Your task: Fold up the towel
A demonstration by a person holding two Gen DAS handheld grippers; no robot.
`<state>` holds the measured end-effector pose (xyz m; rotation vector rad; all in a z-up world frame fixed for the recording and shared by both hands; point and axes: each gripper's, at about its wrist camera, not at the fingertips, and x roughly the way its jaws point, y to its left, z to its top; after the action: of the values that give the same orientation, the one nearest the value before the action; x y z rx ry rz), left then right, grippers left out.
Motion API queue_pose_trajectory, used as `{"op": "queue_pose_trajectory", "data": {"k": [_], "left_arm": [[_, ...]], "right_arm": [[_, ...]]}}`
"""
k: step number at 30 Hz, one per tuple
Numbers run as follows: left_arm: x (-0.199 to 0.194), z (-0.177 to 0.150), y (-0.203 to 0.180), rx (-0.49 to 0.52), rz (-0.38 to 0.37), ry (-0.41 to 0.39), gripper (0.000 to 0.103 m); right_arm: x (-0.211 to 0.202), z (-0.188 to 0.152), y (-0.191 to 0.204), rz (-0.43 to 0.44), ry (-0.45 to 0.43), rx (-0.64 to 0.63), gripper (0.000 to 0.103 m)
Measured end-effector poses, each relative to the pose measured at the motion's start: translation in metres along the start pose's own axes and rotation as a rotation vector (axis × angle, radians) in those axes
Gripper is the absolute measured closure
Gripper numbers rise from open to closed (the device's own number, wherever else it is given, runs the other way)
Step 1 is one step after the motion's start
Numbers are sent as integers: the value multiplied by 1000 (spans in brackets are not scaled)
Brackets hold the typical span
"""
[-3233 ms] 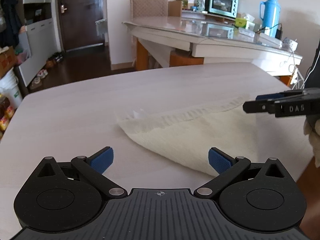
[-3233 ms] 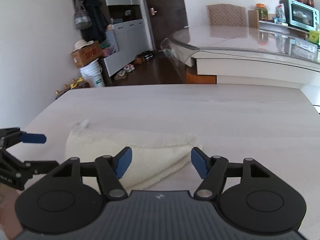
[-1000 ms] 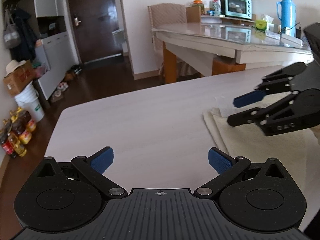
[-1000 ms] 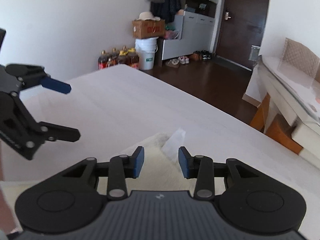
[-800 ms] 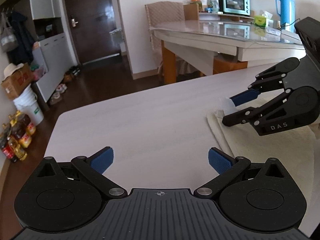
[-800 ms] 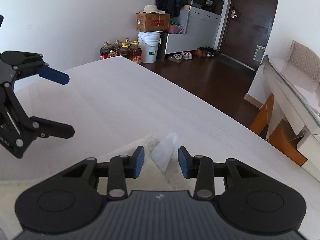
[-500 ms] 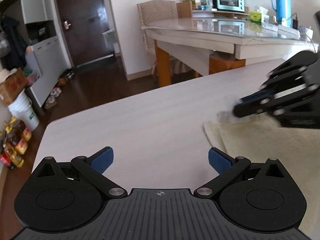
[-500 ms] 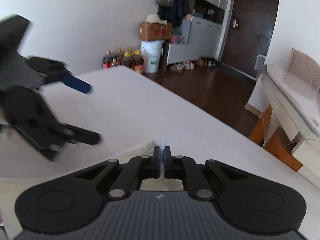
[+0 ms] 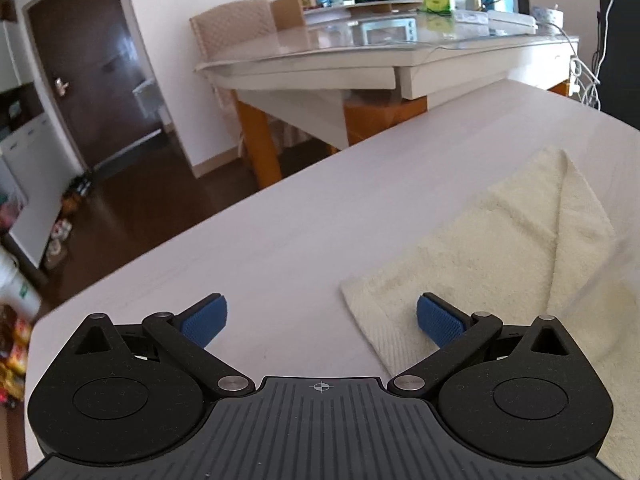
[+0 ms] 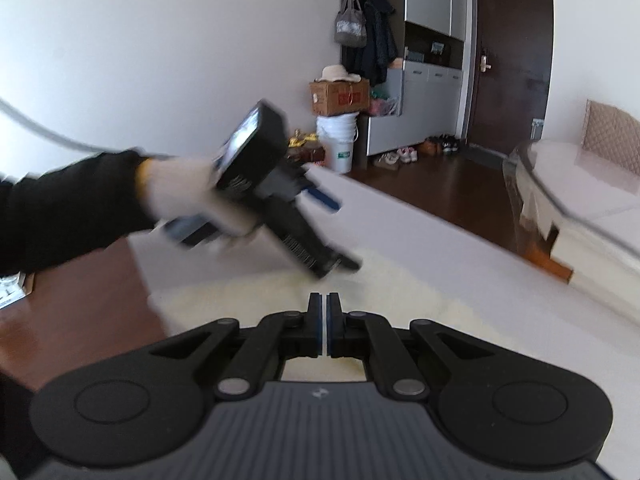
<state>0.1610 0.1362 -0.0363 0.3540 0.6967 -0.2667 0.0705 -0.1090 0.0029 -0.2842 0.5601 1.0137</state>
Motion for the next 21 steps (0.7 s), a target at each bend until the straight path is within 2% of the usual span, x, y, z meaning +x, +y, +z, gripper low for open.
{"op": "queue_pose_trajectory", "data": {"k": [2, 5, 8, 9, 11, 14, 21], "left_arm": [[4, 3, 0, 15, 27, 1, 0], [10, 6, 6, 6, 26, 5, 0], [14, 9, 10, 2, 22, 11, 0], [15, 10, 10, 7, 20, 13, 0], [15, 11, 9, 16, 22, 14, 0], [15, 11, 10, 8, 20, 15, 0], [14, 10, 13, -1, 11, 17, 0]], "right_arm": [[-9, -11, 4, 8, 7, 20, 101], [-23, -32, 13, 30, 31, 55, 102], [-32, -46, 13, 12, 48, 83, 101], [-36, -48, 13, 2, 50, 83, 99], [-35, -46, 4, -33, 28, 91, 82], [-24, -38, -8, -44, 6, 82, 70], [31, -19, -51, 18, 68, 168, 68]]}}
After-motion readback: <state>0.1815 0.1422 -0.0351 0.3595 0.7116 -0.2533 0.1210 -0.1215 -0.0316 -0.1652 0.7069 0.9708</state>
